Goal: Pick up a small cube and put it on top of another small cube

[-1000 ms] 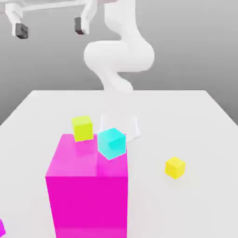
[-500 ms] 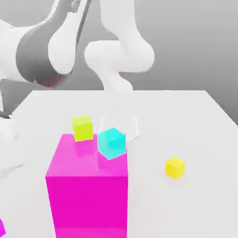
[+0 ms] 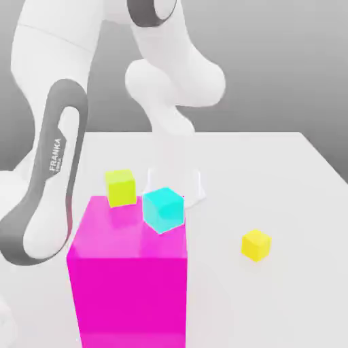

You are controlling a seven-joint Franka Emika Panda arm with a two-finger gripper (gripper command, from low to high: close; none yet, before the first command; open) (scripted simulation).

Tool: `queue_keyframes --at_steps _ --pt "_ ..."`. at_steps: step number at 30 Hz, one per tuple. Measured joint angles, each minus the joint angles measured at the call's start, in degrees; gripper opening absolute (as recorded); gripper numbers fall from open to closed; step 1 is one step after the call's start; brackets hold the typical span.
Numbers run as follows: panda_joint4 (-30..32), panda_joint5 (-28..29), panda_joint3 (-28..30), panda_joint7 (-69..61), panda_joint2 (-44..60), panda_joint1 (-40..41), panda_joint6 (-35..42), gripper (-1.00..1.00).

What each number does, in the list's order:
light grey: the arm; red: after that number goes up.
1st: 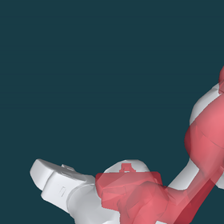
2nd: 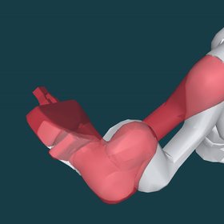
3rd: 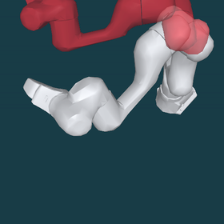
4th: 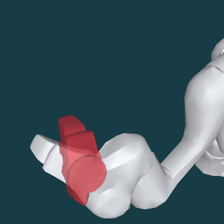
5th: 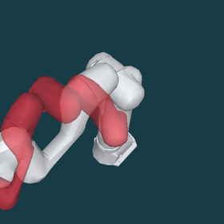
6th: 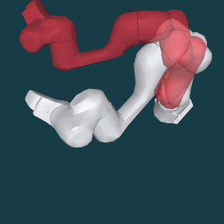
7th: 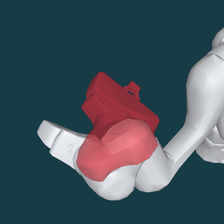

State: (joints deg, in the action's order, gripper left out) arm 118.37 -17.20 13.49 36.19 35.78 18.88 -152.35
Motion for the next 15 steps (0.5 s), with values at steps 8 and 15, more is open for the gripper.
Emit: queue_keyframes --at_steps 8,15 --pt "3.2 3.7 2.7 4.9 -11.0 -4.3 7.7 -1.00" --pt "3.3 12.7 3.9 7.3 -25.4 -8.9 14.3 -1.00"
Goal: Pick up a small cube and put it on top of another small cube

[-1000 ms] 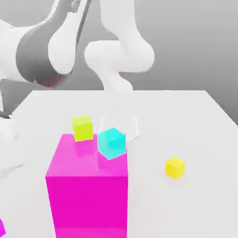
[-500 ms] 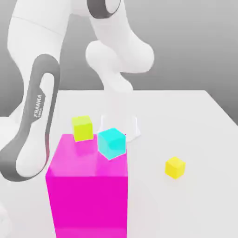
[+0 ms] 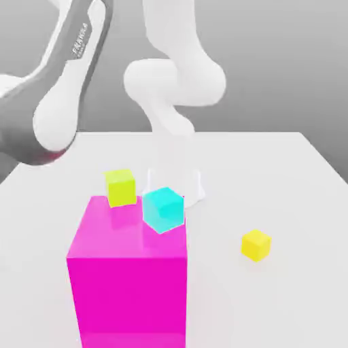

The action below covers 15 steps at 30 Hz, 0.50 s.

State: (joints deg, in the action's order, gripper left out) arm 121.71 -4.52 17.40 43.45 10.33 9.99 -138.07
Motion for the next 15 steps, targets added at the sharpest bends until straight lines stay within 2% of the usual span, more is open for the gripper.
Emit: queue_keyframes --at_steps 6,15 --pt "6.6 4.1 -3.4 -0.9 -12.8 -7.7 8.0 -1.00" --pt "16.7 7.0 -10.4 -4.8 -31.4 -13.8 20.3 -1.00"
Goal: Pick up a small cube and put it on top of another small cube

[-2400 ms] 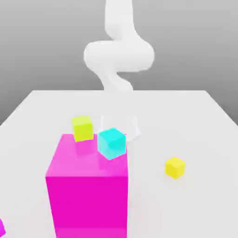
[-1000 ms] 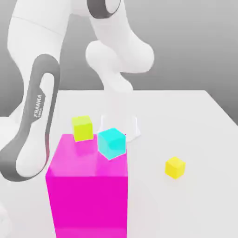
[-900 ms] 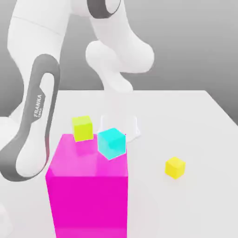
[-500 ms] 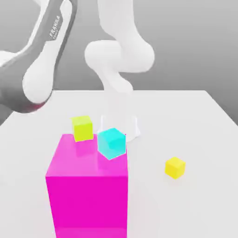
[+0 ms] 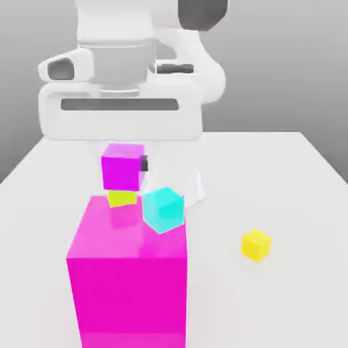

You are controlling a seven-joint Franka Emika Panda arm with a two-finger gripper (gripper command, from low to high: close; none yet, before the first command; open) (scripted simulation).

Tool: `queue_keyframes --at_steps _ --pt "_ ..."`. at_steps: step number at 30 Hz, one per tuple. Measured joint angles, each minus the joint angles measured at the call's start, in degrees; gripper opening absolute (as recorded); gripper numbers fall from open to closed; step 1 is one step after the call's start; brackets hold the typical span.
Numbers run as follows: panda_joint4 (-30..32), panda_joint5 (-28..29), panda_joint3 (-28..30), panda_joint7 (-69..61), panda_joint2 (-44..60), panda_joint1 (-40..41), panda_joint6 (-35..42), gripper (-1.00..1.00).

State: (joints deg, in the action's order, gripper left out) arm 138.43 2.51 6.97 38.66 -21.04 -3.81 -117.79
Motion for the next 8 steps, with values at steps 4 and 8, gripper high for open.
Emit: queue_keyframes --at_steps 4,8 --pt "5.1 -0.2 -0.4 -1.8 0.9 -0.7 -5.8 -1.00" --pt "6.4 -0.2 -0.3 -1.9 1.7 -0.6 -7.8 1.00"
